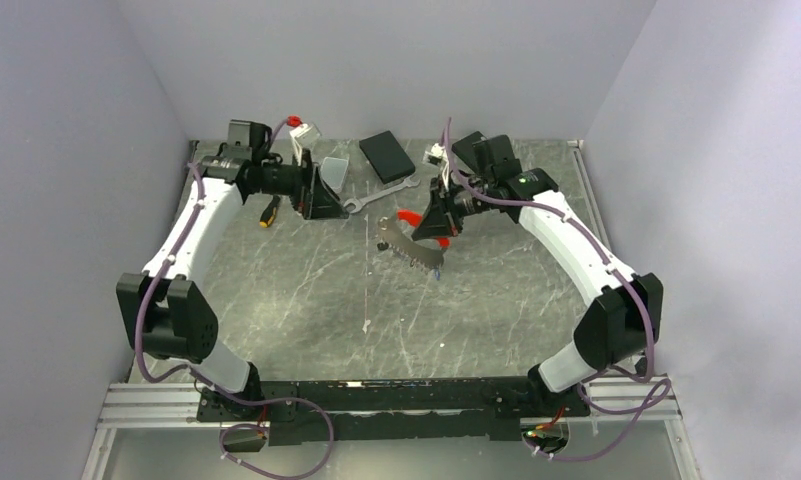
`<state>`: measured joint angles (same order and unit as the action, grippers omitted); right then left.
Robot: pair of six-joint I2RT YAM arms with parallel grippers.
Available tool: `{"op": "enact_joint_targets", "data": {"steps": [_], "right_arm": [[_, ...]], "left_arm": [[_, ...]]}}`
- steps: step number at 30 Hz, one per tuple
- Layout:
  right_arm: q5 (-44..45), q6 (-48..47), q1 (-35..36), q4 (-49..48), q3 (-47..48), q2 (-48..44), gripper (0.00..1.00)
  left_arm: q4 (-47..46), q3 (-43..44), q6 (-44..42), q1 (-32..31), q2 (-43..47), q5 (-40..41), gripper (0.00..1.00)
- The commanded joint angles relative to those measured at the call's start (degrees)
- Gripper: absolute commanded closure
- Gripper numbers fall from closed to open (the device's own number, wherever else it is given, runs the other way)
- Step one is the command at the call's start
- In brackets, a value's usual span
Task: Remove the keys from the keyring
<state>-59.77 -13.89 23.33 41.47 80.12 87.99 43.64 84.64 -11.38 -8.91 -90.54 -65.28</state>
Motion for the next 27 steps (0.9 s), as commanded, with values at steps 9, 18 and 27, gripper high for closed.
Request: {"op": "enact_joint_targets", "data": {"steps": [9, 18, 27], "right_arm": [[41.31, -15.94, 10.72, 16.97, 9.22, 2.26, 1.00], [62.05, -18.27, 17.01, 15.35, 7.10, 1.67, 1.00], [84.30, -24.96, 25.66, 11.01, 4.17, 1.86, 1.00]], "left_arm": [[1.67, 2.19, -8.22, 0.49, 3.86, -6.08, 0.01], [-5.41, -2.19, -0.08, 0.62, 4.50, 5.75, 0.00], [-9.22, -1.47, 7.16, 2.57, 5.43, 21.15, 0.00]]}}
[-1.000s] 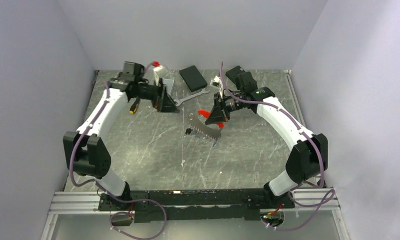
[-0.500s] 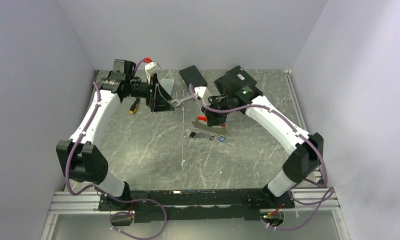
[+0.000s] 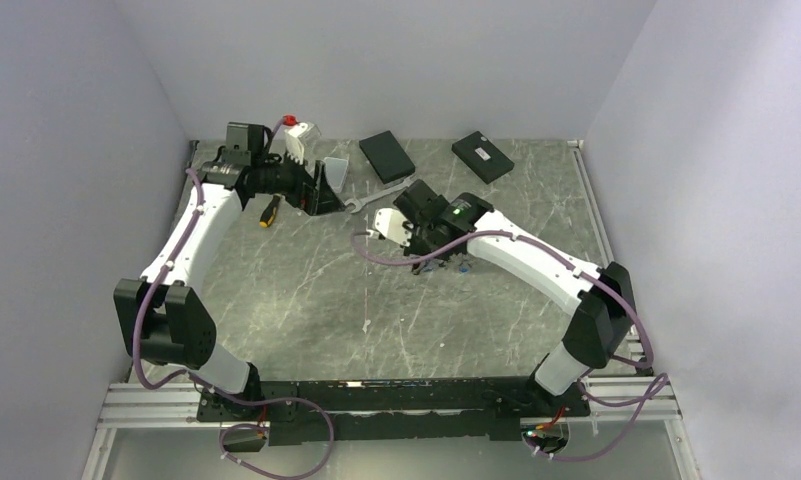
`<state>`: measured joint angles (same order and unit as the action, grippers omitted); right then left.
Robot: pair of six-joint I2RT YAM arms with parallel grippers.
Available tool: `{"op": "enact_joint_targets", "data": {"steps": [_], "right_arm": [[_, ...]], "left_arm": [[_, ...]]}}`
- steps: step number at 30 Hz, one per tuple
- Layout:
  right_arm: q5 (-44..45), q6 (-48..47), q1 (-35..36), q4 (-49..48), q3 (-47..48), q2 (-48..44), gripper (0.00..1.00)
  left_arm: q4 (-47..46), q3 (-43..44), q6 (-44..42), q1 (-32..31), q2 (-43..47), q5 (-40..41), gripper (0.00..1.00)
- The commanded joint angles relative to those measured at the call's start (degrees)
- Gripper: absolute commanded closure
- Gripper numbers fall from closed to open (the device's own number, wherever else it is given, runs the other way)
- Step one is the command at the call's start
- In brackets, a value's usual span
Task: Remove the keys from the keyring
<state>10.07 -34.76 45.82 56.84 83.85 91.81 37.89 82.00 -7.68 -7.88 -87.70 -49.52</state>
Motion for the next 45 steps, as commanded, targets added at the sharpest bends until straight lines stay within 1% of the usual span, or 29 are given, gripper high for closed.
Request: {"op": "enact_joint_targets", "data": {"steps": [1, 2, 3, 4, 5, 6, 8, 10, 13, 16, 20, 23, 27, 29, 30, 36, 40, 43, 45], "right_arm": [[17.50, -5.19, 3.21, -7.59, 0.11, -2.40, 1.00], [18.17, -5.71, 3.00, -9.24, 0.63, -2.49, 1.00], [17.42, -5.36, 3.16, -9.35, 1.14, -2.54, 1.00], [16.16, -4.77, 3.17, -11.43, 0.92, -3.02, 1.00], [11.94, -4.23, 2.39, -13.25, 0.74, -4.56, 1.00], [6.02, -2.56, 0.45, -12.47, 1.79, -5.14, 1.00], [-7.88, 1.57, -3.06, -7.47, 6.77, -4.61, 1.00], [-18.85, 3.52, -5.29, -4.16, 10.53, -4.28, 1.00], [-28.38, 4.97, -6.83, -4.59, 11.51, -5.56, 1.00], [-35.39, 5.91, -7.74, -3.10, 13.32, -5.55, 1.00], [-43.46, 6.12, -8.23, -1.32, 14.20, -6.34, 1.00], [-46.79, 6.44, -8.30, -0.91, 14.10, -7.03, 1.00], [-50.41, 6.82, -8.45, -0.60, 13.59, -7.96, 1.00], [-52.36, 6.81, -8.63, -0.48, 12.99, -8.58, 1.00], [-53.36, 6.73, -8.76, -0.31, 12.80, -8.71, 1.00], [-57.48, 6.11, -9.17, 0.52, 12.47, -9.06, 1.00], [-57.01, 6.66, -9.26, 0.18, 12.21, -9.18, 1.00], [-56.18, 7.04, -9.26, 0.02, 12.14, -9.06, 1.00], [-56.18, 7.14, -9.26, 0.22, 11.93, -9.10, 1.00]], "left_arm": [[-3.52, 1.12, 3.46, 1.77, 2.66, 5.19, 0.01], [-3.80, 0.81, 3.64, 2.00, 2.80, 4.94, 0.01], [-4.43, 0.23, 4.02, 2.34, 3.00, 4.62, 0.01], [-4.98, -0.46, 4.37, 2.50, 3.12, 3.97, 0.01], [-5.32, -1.04, 4.27, 2.75, 3.14, 2.90, 0.00], [-5.66, -1.61, 3.73, 2.85, 3.15, 2.08, 0.01], [-1.68, -1.24, -1.11, 3.12, 2.74, -1.61, 0.00], [2.60, -0.12, -5.79, 3.13, 1.65, -6.23, 0.00], [6.78, 0.78, -10.95, 3.05, 1.46, -12.99, 0.01], [5.45, -1.58, -14.02, 2.49, 4.26, -18.44, 0.01], [10.15, -0.42, -19.13, -0.53, 5.29, -21.23, 0.01], [13.00, -0.35, -22.84, -4.03, 5.66, -23.72, 0.09], [17.08, -1.22, -27.73, -8.13, 5.82, -25.94, 0.16], [18.13, -1.69, -28.72, -9.08, 6.15, -26.09, 0.25], [18.11, -1.89, -28.83, -9.16, 6.33, -26.38, 0.27], [19.24, -2.84, -30.86, -9.17, 6.67, -27.49, 0.33], [21.19, -3.08, -33.25, -9.17, 6.73, -28.52, 0.41], [22.00, -2.88, -33.86, -9.17, 6.69, -28.43, 0.50], [22.12, -2.42, -33.89, -9.17, 6.58, -27.94, 0.60]]}}
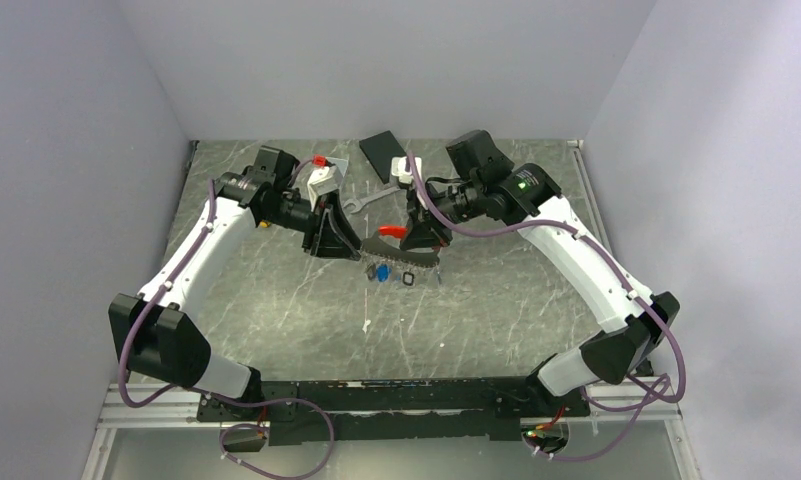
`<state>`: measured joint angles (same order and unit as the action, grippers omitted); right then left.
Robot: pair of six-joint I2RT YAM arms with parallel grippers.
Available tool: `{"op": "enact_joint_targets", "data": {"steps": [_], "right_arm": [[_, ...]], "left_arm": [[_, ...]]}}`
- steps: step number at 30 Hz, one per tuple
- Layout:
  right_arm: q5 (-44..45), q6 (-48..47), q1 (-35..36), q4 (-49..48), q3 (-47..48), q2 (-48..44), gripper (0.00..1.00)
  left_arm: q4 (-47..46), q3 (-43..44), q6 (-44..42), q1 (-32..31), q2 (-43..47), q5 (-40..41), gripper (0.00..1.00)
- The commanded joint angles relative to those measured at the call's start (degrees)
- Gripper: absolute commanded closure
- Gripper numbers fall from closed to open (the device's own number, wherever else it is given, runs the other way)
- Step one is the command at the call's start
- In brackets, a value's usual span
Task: Remove the keys from the keyring
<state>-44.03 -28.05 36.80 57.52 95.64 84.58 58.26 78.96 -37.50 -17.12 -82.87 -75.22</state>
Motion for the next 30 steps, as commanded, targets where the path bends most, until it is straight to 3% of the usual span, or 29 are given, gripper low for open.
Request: {"op": "enact_joint_targets", "data": {"steps": [1, 10, 14, 15, 18, 22, 26, 30], "right_arm": [[-2.13, 0.00, -0.23, -0.25, -0.02, -1.93, 1.00], [-2.06, -0.25, -1.53, -0.78, -2.18, -3.32, 1.00], [-3.34, 0.22, -2.14, -1.04, -2.14, -3.38, 1.00], [-3.72, 0.35, -2.27, -1.12, -2.06, -3.35, 1.00], [-5.35, 0.54, -2.58, -1.26, -1.74, -3.04, 1.00], [-6.43, 0.89, -2.79, -1.33, -1.38, -2.61, 1.00], [-8.02, 1.12, -3.08, -1.18, -0.62, -2.16, 1.00], [-8.72, 1.47, -3.35, -1.19, 0.05, -1.57, 1.00]], "left_arm": [[2.01, 0.92, -4.25, 0.07, 1.68, -2.03, 0.64], [5.89, 2.21, -7.43, 0.07, 1.30, -0.36, 0.95], [5.02, 1.24, -6.56, 0.07, 1.31, -0.62, 0.99], [3.74, 0.85, -5.64, 0.07, 1.31, -0.40, 0.94], [-0.19, -0.36, -2.10, 0.07, 1.02, 0.35, 0.64], [-3.67, -1.41, 0.34, 0.07, 0.21, -0.94, 0.45], [-7.54, -2.22, 3.01, 0.07, -0.82, -2.07, 0.37], [-8.58, -2.92, 3.16, 0.07, -1.49, -5.26, 0.37]]}}
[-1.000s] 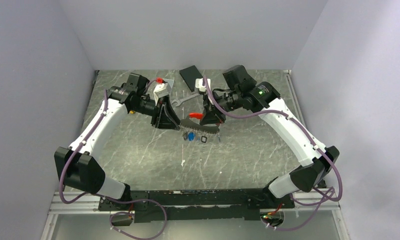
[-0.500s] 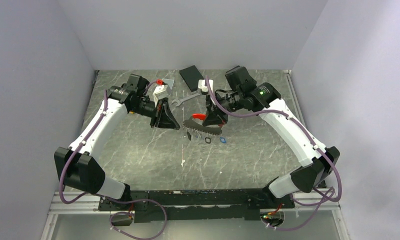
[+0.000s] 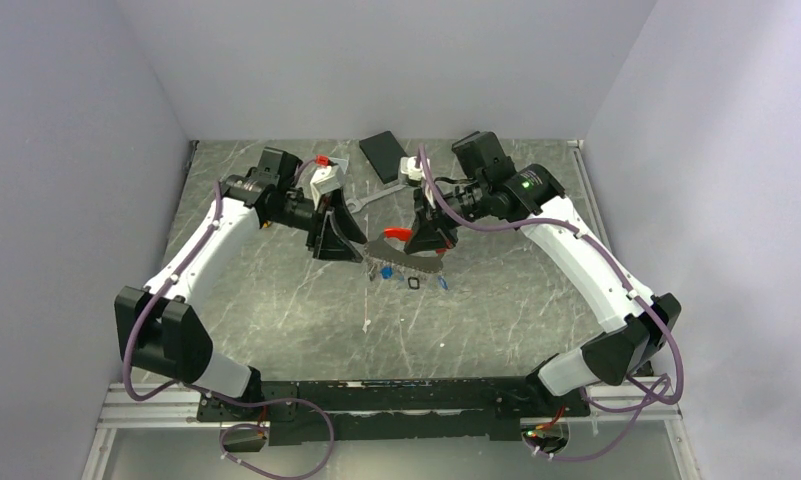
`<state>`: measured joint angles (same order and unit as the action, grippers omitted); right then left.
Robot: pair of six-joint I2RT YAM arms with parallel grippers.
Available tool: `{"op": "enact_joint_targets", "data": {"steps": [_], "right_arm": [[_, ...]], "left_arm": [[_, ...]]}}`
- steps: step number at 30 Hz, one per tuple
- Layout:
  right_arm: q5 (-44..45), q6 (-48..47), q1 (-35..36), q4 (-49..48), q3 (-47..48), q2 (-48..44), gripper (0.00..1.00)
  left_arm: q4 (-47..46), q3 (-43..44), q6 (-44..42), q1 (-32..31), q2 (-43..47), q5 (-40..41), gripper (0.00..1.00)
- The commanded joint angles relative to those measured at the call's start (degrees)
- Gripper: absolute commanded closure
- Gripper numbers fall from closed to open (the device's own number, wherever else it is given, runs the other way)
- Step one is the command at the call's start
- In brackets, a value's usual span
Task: Remove the keys from the keyring
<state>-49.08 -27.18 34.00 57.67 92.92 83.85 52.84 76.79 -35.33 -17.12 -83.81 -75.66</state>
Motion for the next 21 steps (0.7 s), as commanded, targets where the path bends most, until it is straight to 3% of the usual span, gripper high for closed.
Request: {"op": "enact_joint_targets", "data": {"steps": [1, 17, 21], "right_arm": [[-3.88, 0.70, -0.70, -1.38, 2.86, -0.76, 1.00], [-6.18, 1.69, -1.56, -1.52, 4.69, 0.52, 1.00], [-6.38, 1.70, -1.70, -1.51, 4.59, 0.48, 1.00]], "left_arm": [[-2.86, -0.95, 0.56, 0.01, -0.64, -5.66, 0.38], [-2.84, -3.60, -0.44, -2.25, -1.12, -8.71, 0.43], [-1.95, -2.80, -1.20, -2.30, -1.31, -8.80, 0.48]]}}
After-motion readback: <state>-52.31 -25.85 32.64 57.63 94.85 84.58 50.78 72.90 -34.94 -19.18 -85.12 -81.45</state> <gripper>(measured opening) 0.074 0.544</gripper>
